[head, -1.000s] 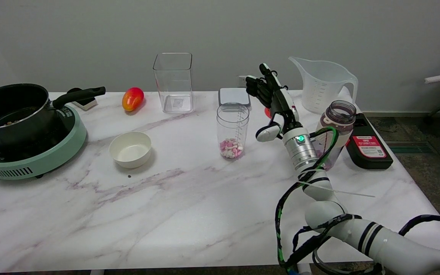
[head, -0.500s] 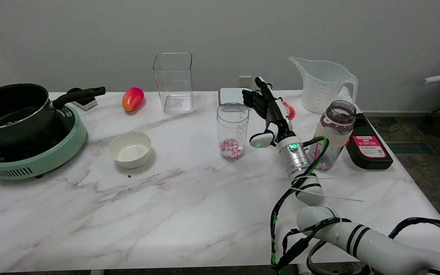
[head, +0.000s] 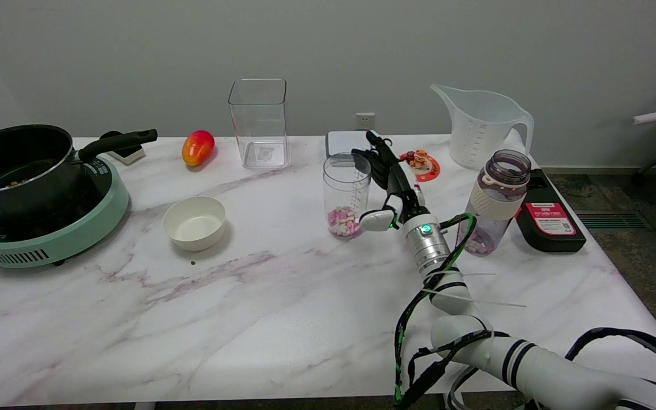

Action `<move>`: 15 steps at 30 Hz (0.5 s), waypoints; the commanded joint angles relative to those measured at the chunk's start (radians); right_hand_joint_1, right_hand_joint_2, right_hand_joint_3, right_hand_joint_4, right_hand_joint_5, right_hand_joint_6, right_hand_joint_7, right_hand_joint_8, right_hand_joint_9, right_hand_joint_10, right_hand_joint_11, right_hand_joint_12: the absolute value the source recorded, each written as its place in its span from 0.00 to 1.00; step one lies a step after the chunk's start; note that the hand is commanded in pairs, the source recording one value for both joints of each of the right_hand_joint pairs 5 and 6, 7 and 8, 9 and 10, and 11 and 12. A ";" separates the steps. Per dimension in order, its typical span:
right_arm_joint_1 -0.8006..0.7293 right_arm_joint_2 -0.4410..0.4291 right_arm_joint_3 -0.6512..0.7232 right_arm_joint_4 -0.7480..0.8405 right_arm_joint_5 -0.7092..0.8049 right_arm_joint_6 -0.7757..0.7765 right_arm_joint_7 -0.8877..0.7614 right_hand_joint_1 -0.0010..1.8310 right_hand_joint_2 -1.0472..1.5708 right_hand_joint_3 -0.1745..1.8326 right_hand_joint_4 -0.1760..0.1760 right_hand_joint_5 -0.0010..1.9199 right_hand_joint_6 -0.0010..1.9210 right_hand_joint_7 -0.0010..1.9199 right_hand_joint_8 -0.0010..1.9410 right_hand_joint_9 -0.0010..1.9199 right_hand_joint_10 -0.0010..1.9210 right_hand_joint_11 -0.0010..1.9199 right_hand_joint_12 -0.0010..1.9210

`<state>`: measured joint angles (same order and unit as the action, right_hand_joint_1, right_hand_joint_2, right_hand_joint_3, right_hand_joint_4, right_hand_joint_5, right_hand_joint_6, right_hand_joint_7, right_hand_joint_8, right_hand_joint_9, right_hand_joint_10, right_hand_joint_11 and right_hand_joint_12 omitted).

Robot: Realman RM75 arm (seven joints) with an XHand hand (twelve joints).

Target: Pick up the measuring cup.

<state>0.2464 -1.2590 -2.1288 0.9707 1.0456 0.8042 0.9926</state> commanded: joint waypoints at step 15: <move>0.062 -0.082 -0.046 -0.187 -0.021 0.015 0.041 0.62 0.06 0.46 0.50 0.09 0.09 0.26 0.25 0.22 0.22 0.18 0.18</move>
<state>0.2750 -1.3144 -2.1548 0.8592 1.0301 0.8151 1.0053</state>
